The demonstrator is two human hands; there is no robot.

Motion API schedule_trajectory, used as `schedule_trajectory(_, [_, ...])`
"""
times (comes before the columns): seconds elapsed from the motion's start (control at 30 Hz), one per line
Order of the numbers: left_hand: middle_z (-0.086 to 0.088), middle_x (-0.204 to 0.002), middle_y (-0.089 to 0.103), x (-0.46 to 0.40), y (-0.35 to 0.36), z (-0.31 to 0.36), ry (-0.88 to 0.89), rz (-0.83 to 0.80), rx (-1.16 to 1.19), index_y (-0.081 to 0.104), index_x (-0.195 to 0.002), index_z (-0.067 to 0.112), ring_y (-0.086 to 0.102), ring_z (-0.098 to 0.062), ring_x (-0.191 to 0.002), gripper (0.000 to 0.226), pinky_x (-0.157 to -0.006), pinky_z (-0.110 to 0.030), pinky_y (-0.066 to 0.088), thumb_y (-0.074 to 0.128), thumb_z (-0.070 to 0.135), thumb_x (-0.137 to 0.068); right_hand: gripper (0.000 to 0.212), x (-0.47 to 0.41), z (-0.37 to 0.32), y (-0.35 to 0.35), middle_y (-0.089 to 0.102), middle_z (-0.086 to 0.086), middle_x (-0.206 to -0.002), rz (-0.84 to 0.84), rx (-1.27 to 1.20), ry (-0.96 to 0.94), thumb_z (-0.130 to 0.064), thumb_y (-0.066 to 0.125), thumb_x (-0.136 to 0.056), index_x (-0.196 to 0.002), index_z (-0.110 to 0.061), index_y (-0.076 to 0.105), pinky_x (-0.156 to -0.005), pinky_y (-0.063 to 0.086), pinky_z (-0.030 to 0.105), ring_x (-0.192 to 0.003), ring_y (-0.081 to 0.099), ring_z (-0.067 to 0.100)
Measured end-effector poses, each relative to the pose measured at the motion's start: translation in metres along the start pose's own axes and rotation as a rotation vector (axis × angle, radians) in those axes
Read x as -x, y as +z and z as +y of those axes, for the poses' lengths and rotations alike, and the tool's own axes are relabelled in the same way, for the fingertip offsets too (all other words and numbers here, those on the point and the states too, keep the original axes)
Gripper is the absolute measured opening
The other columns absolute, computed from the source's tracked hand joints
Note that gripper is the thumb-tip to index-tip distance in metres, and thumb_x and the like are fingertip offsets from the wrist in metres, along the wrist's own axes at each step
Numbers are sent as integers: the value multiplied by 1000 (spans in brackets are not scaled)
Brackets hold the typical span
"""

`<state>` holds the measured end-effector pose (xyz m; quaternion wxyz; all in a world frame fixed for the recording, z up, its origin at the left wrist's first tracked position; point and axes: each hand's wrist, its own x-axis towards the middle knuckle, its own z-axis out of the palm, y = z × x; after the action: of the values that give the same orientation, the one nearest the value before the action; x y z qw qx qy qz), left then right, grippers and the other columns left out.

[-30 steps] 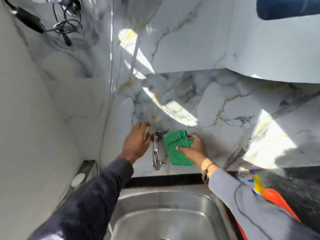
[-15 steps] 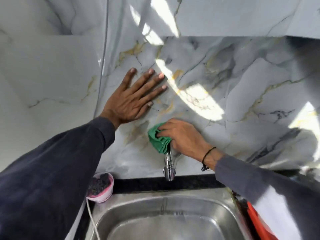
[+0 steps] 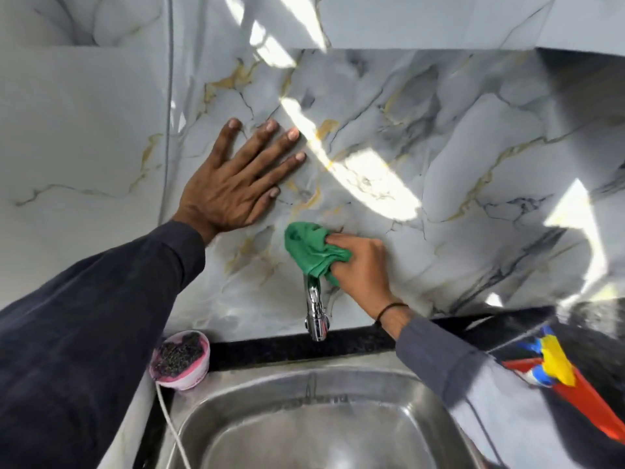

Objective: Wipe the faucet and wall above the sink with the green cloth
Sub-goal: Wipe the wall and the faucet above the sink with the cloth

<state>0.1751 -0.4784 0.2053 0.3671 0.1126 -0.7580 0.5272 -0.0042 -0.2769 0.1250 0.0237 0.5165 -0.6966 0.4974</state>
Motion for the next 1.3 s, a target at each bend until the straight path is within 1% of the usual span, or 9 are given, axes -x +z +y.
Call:
schedule_trajectory(0.2, [-11, -181, 27, -1, 5, 1, 9, 21, -6, 27, -176, 19, 23, -33, -168, 72, -136, -59, 1, 38, 41, -108, 39, 24, 16, 33, 83, 7, -108, 162, -790, 784, 7, 83, -79, -101, -24, 83, -77, 66, 32, -88, 80, 13])
schedule_trajectory(0.33, [-11, -180, 29, 0, 6, 2, 6, 23, 4, 27, -176, 18, 26, -34, -167, 73, -136, -59, 0, 40, 41, -107, 81, 41, 6, 52, 69, 26, -134, 48, -1367, 1086, -22, 93, -60, -135, -5, 67, -111, 48, 61, -128, 63, 47])
schedule_trajectory(0.47, [-12, -179, 31, 0, 6, 3, 20, 34, -3, 28, -176, 18, 31, -35, -165, 72, -133, -59, 5, 36, 40, -108, 101, 44, 0, 52, 58, 26, -148, -229, -1521, 1113, -39, 86, -61, -147, 4, 55, -124, 36, 49, -144, 51, 40])
schedule_trajectory(0.67, [-12, -178, 34, -1, 1, 2, 9, 22, -10, 30, -175, 17, 34, -36, -164, 74, -135, -59, 1, 42, 40, -106, 36, 20, -7, 35, 73, 25, -126, -162, -1119, 1200, -6, 55, -99, -134, -7, 65, -96, 59, 52, -120, 69, 41])
schedule_trajectory(0.83, [-12, -177, 37, -3, -1, 2, 10, 26, -27, 32, -174, 18, 30, -33, -165, 72, -135, -58, 3, 40, 40, -107, 23, 15, -36, 27, 68, 6, -114, 58, -585, 730, -7, 66, -87, -98, -27, 65, -75, 56, 30, -101, 68, 22])
schedule_trajectory(0.93, [-11, -178, 36, -3, -2, 3, 7, 19, -7, 31, -175, 18, 31, -33, -166, 72, -136, -57, 3, 40, 41, -107, 25, 19, -47, 21, 53, 0, -115, -60, -242, 433, -37, 67, -92, -108, -19, 71, -76, 41, 14, -91, 53, -1])
schedule_trajectory(1.0, [-10, -178, 34, -3, -2, 3, 1, 14, 1, 30, -175, 19, 30, -33, -166, 72, -137, -57, 2, 40, 40, -108, 44, 22, -53, 16, 55, -1, -114, -159, -94, 286, -53, 57, -97, -105, -16, 80, -84, 42, 20, -95, 55, 7])
schedule_trajectory(1.13, [-10, -180, 31, -2, -1, 2, -4, 16, 11, 28, -176, 19, 27, -32, -167, 68, -137, -57, -1, 30, 41, -111, 33, 18, -59, 13, 71, 4, -101, -39, 106, 109, -31, 64, -101, -90, -8, 84, -82, 53, 29, -92, 64, 18])
schedule_trajectory(1.3, [-10, -180, 31, -2, 0, 2, -3, 25, 34, 27, -176, 20, 28, -32, -167, 68, -136, -57, 3, 29, 40, -111, 18, 18, -64, 25, 53, -3, -97, 27, 135, 188, -28, 81, -88, -82, -11, 79, -90, 56, 35, -97, 61, 21])
